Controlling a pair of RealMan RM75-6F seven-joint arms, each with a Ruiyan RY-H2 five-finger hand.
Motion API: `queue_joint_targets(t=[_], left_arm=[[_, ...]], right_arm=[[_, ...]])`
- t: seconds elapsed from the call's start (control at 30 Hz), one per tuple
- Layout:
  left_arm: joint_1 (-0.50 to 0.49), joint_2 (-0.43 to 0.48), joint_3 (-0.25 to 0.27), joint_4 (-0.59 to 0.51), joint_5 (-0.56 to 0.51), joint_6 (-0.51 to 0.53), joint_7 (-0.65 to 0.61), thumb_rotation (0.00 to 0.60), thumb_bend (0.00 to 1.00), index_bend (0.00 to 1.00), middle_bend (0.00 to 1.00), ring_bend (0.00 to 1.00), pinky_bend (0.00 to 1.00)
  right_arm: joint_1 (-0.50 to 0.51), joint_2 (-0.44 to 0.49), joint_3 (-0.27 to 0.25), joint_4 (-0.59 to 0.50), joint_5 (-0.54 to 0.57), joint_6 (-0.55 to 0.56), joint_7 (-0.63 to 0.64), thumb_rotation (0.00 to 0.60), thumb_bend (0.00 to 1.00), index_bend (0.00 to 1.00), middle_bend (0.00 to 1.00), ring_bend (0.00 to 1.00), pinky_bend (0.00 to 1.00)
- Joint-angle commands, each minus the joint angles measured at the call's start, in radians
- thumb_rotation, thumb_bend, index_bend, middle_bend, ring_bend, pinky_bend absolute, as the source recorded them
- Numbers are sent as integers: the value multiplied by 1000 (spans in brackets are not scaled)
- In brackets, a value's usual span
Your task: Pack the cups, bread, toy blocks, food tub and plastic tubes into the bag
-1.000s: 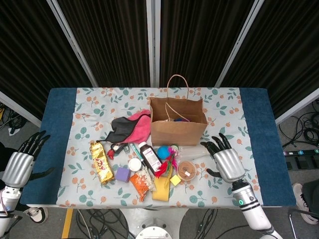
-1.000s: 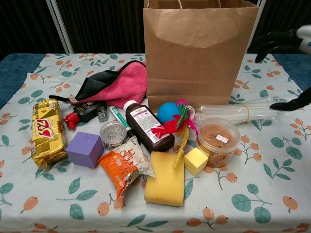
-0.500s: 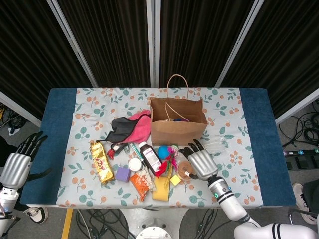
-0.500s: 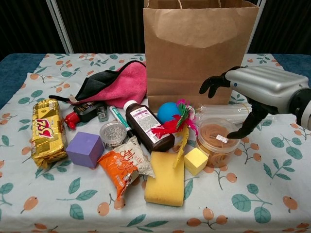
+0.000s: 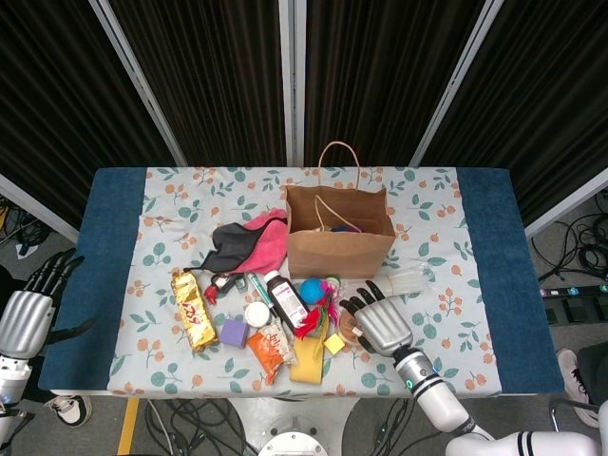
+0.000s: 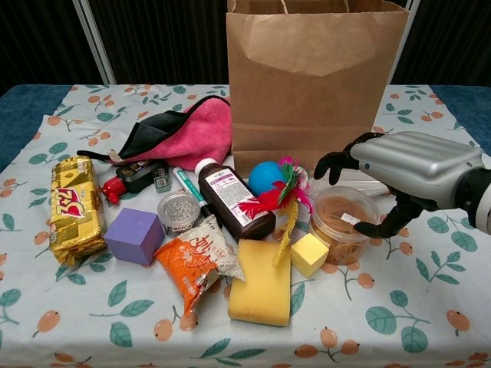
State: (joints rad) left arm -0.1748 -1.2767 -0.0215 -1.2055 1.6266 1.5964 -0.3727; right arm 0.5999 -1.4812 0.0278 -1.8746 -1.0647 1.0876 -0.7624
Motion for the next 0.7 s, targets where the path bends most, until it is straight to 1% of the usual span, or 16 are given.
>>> queue_joint_targets(t=[0.03, 0.13, 0.23, 0.4, 0.7], left_arm=[[0, -1, -1, -1, -4, -3, -8, 600, 30, 132, 155, 84, 203], [-1, 0, -3, 0, -6, -6, -10, 600, 30, 132, 155, 84, 203], [-2, 0, -4, 1, -6, -6, -11, 600, 30, 132, 155, 84, 203], [-1, -5, -4, 5, -7, -6, -14, 600, 31, 132, 155, 84, 203], [7, -3, -4, 17, -9, 4, -23, 600, 31, 132, 155, 84, 203]], right_arm=[[5, 15, 1, -27, -11, 14, -11, 600, 0, 208, 251, 120, 0], [7, 32, 1, -59, -23, 28, -19, 600, 0, 208, 251, 120, 0], [12, 46, -10, -79, 2, 27, -52, 600, 0, 210, 242, 119, 0], [31, 37, -19, -78, 79, 18, -106, 600, 0, 212, 226, 117, 0], [54, 13, -27, -68, 133, 33, -147, 600, 0, 213, 224, 106, 0]])
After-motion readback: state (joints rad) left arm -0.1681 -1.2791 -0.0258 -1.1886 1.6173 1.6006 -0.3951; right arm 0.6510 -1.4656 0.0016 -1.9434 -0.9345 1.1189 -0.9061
